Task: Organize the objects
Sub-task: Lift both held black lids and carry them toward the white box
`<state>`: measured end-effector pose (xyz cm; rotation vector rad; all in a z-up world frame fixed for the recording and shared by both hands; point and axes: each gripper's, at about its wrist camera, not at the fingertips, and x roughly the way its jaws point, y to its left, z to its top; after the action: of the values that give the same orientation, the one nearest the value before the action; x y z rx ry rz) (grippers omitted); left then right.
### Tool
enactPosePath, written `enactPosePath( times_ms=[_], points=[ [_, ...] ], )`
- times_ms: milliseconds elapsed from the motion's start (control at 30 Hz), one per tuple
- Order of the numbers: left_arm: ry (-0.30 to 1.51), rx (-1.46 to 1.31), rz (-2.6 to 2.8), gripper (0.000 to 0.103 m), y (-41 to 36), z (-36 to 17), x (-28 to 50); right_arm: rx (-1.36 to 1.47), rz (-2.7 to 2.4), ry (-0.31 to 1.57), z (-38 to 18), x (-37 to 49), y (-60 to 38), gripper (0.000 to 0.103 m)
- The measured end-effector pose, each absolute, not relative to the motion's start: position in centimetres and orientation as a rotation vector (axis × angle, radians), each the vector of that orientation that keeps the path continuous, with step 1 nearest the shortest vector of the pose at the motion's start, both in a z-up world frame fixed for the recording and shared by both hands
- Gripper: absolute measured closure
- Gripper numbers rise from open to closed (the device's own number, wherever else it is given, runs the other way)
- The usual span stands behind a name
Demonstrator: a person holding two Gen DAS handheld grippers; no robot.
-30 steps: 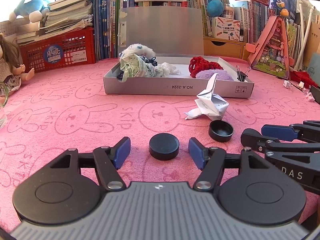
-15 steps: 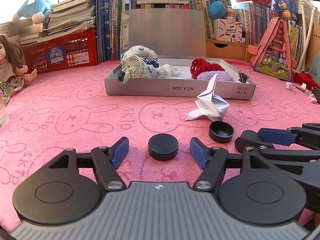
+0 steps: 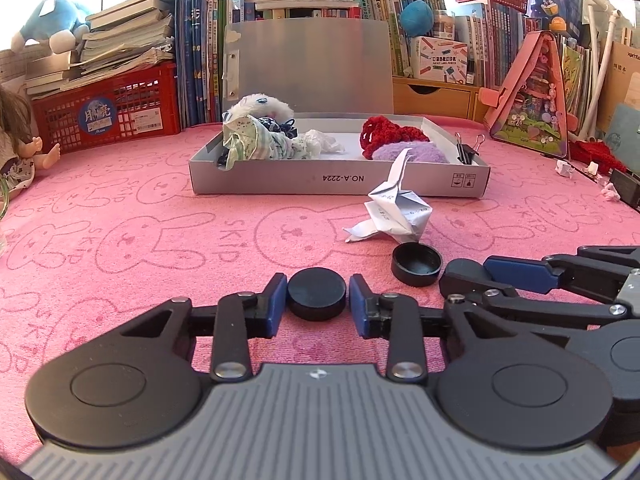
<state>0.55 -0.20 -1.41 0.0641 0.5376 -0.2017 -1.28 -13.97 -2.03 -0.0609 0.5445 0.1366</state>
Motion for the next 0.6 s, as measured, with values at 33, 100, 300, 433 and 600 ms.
enactPosePath(
  times_ms=[33, 100, 300, 433, 600],
  points=[
    [0.537, 0.059, -0.198, 0.067, -0.21, -1.42, 0.48, -0.058, 0.138, 0.546, -2.02, -1.25, -14.01, 0.066],
    [0.536, 0.058, -0.197, 0.067, -0.27, -1.42, 0.42, -0.057, 0.141, 0.548, -2.0, -1.18, -14.07, 0.066],
    [0.539, 0.059, -0.194, 0.067, -0.27, -1.38, 0.43, -0.055, 0.14, 0.549, -1.97, -1.16, -14.08, 0.066],
    [0.548, 0.054, -0.189, 0.067, -0.31, -1.29, 0.53, -0.046, 0.138, 0.552, -1.92, -1.1, -14.09, 0.066],
    [0.568, 0.029, -0.178, 0.067, -0.25, -0.92, 0.76, -0.025, 0.134, 0.554, -1.79, -0.96, -14.19, 0.066]
  ],
)
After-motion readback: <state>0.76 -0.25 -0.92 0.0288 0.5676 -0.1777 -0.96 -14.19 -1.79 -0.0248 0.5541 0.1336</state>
